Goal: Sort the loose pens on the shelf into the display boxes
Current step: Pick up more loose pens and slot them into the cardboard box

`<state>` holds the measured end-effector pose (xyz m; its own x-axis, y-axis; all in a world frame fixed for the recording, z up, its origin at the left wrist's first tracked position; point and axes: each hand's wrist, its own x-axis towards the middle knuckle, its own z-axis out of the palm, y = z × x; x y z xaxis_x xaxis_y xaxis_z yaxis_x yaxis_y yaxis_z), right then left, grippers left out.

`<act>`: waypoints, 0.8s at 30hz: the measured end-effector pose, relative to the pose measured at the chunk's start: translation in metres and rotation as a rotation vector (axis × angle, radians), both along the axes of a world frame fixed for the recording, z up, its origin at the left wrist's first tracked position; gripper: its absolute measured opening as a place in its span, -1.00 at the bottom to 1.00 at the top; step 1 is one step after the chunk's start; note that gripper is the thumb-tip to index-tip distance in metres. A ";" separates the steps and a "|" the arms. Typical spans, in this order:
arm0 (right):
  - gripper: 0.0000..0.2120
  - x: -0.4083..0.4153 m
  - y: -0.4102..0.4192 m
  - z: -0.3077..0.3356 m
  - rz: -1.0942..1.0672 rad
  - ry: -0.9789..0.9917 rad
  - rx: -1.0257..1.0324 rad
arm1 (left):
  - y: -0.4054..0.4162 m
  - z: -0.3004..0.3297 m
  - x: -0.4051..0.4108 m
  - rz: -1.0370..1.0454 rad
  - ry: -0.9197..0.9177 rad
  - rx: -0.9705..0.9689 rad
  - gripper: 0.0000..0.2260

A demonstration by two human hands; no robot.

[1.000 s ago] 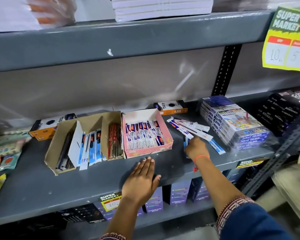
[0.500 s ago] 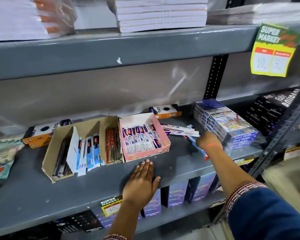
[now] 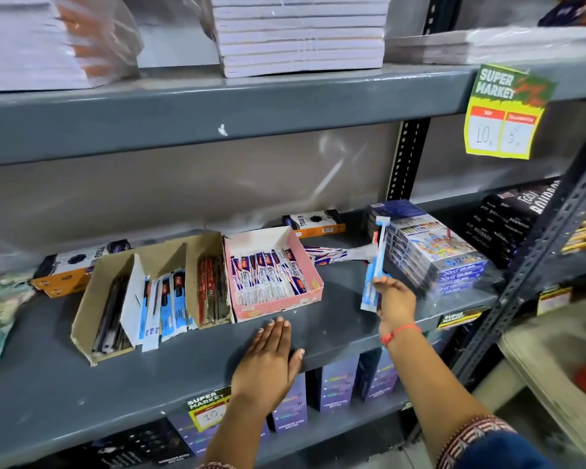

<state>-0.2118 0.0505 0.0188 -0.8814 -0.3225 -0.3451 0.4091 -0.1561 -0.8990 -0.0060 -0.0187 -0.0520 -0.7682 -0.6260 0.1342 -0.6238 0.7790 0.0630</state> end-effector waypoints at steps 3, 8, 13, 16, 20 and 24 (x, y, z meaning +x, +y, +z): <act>-0.61 0.007 0.001 -0.005 -0.006 -0.004 -0.043 | 0.001 0.000 0.000 -0.001 -0.009 -0.002 -0.46; -0.68 0.012 0.005 0.000 0.016 0.022 -0.168 | 0.001 -0.001 0.000 0.003 -0.016 -0.012 -0.46; -0.69 0.018 0.009 0.003 0.246 0.048 -0.178 | 0.001 -0.001 0.000 0.006 -0.020 -0.017 -0.46; -0.72 0.021 0.010 0.004 0.369 0.057 -0.217 | 0.001 -0.001 0.000 0.012 -0.023 -0.011 -0.45; -0.73 0.022 0.007 0.006 0.461 0.093 -0.250 | 0.002 -0.001 -0.001 0.020 -0.028 -0.018 -0.46; -0.73 0.024 0.008 0.008 0.511 0.117 -0.251 | 0.002 -0.001 -0.001 0.026 -0.028 -0.009 -0.47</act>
<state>-0.1876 0.0584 0.0273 -0.6202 -0.7762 -0.1129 0.3889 -0.1793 -0.9037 -0.0069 -0.0163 -0.0529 -0.7555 -0.6444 0.1182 -0.6450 0.7633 0.0382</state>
